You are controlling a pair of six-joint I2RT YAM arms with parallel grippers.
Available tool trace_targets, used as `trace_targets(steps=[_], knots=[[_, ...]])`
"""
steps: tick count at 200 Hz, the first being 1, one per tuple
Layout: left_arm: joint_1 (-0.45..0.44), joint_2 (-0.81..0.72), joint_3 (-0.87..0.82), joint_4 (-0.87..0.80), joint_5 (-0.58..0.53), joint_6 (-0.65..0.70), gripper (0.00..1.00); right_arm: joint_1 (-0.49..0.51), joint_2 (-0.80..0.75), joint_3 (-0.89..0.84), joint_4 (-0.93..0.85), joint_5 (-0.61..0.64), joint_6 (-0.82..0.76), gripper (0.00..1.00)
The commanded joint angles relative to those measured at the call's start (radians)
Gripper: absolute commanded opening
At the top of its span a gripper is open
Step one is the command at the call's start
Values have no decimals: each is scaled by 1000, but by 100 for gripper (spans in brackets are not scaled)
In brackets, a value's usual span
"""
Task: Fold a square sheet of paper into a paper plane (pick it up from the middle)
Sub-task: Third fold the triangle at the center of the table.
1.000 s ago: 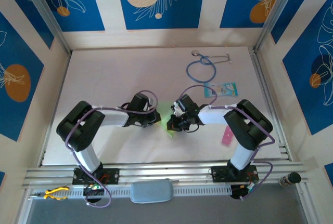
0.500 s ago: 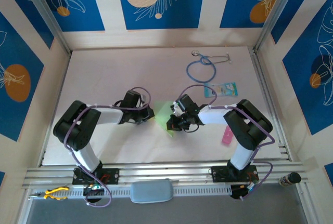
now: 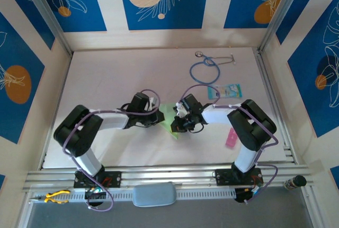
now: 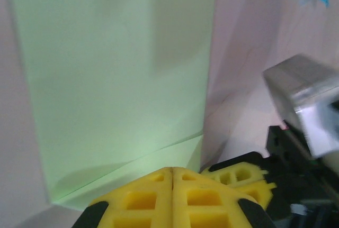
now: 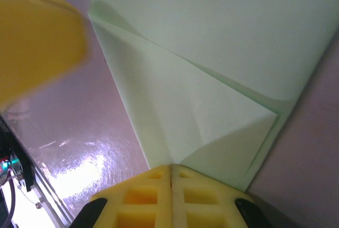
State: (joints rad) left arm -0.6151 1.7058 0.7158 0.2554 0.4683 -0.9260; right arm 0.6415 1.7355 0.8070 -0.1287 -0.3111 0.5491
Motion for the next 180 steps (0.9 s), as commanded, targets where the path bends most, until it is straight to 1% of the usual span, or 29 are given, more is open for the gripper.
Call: trace_targets(steps=[1,41,79,120,153,180], knots=[[-13,51,19,31,8,-23,6,-11,26,13,-94,29,-48,0],[-11,95,0,-39,-73,5,3,-9,-15,23,-102,11,-34,3],[-12,98,-37,-21,-75,7,2,14,-73,38,-81,-31,-13,6],[-11,97,-31,-23,-74,7,2,45,-20,60,-40,-54,14,8],[-11,94,-18,-43,-77,15,1,61,24,45,-49,-11,13,8],[-5,92,-24,-43,-81,15,1,51,20,-8,-41,-2,13,8]])
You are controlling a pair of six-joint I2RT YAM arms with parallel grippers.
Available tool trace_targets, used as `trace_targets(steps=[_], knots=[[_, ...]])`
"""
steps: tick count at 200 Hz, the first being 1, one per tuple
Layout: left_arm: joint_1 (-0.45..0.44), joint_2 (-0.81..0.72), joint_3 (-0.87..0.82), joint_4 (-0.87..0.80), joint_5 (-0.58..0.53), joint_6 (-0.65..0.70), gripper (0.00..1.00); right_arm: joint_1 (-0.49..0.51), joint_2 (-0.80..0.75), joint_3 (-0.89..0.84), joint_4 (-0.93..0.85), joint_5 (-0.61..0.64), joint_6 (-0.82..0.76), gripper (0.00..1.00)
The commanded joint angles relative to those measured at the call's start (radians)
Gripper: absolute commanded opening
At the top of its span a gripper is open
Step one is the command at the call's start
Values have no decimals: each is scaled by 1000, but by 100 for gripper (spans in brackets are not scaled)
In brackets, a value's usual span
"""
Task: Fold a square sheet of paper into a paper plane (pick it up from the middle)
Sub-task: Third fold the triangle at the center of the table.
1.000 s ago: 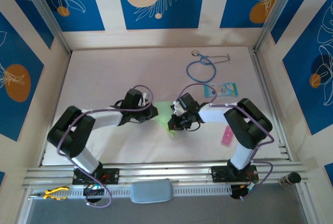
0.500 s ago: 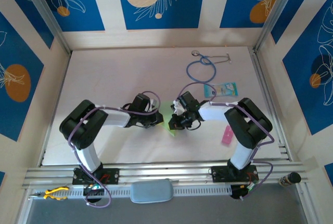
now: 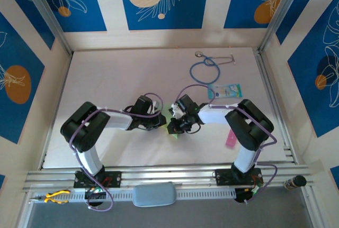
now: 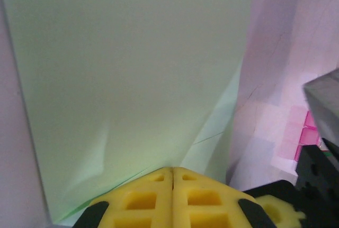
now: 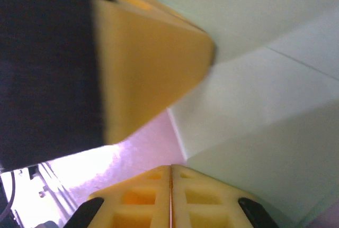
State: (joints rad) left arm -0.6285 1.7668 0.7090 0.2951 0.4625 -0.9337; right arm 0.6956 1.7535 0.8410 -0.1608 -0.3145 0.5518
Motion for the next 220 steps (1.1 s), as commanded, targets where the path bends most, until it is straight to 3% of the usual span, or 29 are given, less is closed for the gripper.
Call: trace_targets(steps=[1,102,137,176,220], knots=[[9,31,-18,-83,-76,23,1,-3,1,-46,-8,1,11,8],[31,26,-53,-3,-57,-30,0,-45,-227,-222,-2,3,-5,9],[26,-19,-91,69,-80,-98,0,-50,-298,-180,-26,132,43,12],[9,-90,-115,110,-109,-135,4,-46,-260,-118,4,199,129,28],[11,-192,-94,10,-129,-69,14,-42,-177,-40,28,185,158,32]])
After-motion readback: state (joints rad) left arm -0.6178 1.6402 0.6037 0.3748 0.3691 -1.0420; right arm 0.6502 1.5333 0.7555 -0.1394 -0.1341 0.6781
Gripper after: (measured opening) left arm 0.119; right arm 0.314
